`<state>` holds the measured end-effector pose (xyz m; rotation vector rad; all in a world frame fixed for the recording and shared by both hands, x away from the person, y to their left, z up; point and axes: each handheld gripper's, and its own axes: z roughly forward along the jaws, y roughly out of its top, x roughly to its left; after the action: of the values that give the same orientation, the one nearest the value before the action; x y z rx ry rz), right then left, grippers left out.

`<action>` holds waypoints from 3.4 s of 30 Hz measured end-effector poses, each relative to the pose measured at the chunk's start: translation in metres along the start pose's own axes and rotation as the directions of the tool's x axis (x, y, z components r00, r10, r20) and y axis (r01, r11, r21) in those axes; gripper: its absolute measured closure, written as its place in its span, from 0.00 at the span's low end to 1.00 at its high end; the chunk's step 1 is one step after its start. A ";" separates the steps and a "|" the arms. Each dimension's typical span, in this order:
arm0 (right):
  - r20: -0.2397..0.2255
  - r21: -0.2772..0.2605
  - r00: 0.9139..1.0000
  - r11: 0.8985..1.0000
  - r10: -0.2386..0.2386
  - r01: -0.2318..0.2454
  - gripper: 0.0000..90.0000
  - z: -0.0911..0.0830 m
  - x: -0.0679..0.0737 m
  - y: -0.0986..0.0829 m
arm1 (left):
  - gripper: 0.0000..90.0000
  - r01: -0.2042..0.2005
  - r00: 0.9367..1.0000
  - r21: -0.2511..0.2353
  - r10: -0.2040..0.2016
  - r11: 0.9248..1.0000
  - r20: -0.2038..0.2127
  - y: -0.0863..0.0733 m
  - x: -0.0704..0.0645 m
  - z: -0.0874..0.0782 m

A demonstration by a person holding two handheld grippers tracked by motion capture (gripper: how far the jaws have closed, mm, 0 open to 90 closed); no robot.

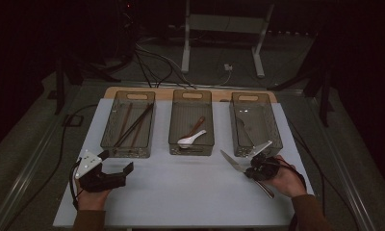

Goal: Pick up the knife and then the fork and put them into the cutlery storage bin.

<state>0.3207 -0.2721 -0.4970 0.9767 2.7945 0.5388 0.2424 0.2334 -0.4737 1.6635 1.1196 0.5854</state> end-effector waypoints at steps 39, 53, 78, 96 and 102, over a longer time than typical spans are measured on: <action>0.071 -0.121 0.997 0.993 -0.001 0.010 0.89 -0.004 0.012 -0.008 | 0.01 0.001 1.000 0.004 -0.001 1.000 0.000 -0.001 0.000 0.001; 0.116 -0.227 0.993 0.974 0.002 0.025 0.89 -0.014 0.017 -0.009 | 0.01 0.000 1.000 0.006 0.000 1.000 0.002 -0.001 0.000 0.002; 0.176 -0.361 0.980 0.932 0.097 -0.027 0.89 -0.033 0.006 -0.016 | 0.01 0.000 1.000 0.003 0.000 1.000 0.001 -0.001 -0.001 0.002; 0.192 -0.398 0.966 0.913 0.175 -0.087 0.89 -0.038 -0.002 -0.022 | 0.01 -0.002 1.000 0.004 0.002 1.000 0.001 0.000 -0.001 0.001; 0.203 -0.416 0.956 0.903 0.212 -0.112 0.89 -0.040 -0.006 -0.023 | 0.01 -0.001 1.000 0.004 0.001 1.000 0.001 -0.001 -0.001 0.002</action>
<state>0.3021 -0.3040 -0.4690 1.0990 2.2712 0.9032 0.2432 0.2322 -0.4748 1.6676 1.1196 0.5838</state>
